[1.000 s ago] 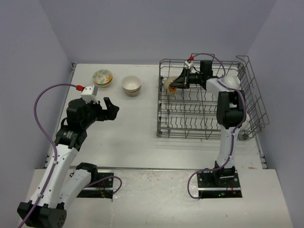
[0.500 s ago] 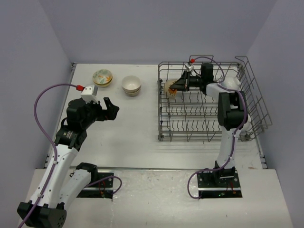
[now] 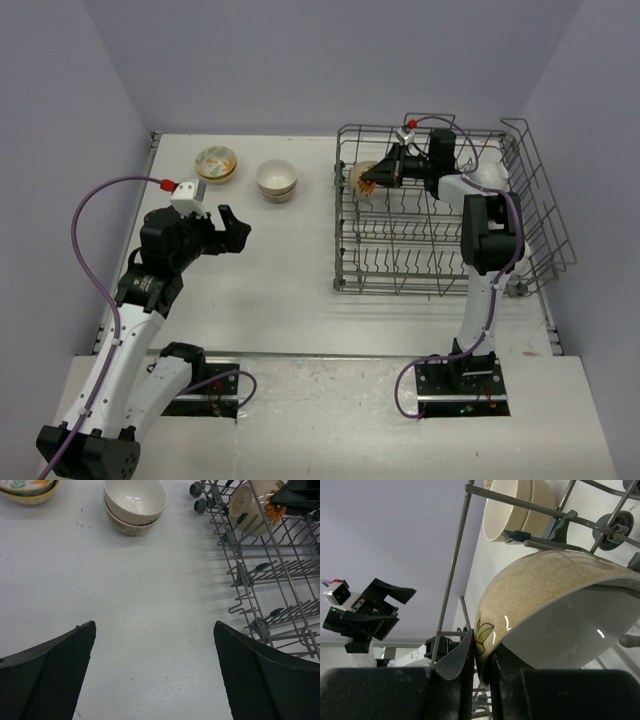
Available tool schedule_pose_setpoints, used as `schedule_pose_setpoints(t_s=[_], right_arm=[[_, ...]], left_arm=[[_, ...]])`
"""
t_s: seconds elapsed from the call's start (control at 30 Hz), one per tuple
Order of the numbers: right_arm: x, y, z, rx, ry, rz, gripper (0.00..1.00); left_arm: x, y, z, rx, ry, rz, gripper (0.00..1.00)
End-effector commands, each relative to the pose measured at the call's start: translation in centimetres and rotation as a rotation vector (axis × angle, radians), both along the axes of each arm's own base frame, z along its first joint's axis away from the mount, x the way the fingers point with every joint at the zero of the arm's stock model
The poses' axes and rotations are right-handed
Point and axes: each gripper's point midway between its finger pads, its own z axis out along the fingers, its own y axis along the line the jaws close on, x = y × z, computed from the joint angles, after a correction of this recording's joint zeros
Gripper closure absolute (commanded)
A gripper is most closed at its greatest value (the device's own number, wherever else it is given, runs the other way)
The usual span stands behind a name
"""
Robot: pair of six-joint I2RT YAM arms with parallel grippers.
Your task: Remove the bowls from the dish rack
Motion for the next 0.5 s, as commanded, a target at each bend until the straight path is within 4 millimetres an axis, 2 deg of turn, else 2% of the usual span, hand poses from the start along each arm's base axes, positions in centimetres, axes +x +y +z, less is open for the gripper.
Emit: schedule_pose_setpoints(t_s=[0.0,0.13,0.27,0.43,0.47], right_arm=[[-2.7,-0.9,15.5,0.079,-0.472,0.074,1.00],[-2.8,-0.9,15.8,0.108,-0.434,0.079,1.00],[-2.2,-1.1,14.0,0.101,-0.383,0.072,1.00],[-2.5,-1.1,12.2,0.091,-0.387,0.125,1.00],[-2.4,-1.1,11.6,0.082,-0.337,0.129,1.00]], left_arm=[[0.1,-0.1,0.8,0.009,-0.038,-0.016,0.00],[0.1,-0.1,0.7,0.009,-0.037,-0.016,0.00],[0.1,-0.1,0.8,0.009,-0.040,-0.016,0.00],[0.1,-0.1,0.7,0.009,-0.038,-0.014,0.00],[0.1,-0.1,0.7,0.010,-0.039,-0.016,0.00]])
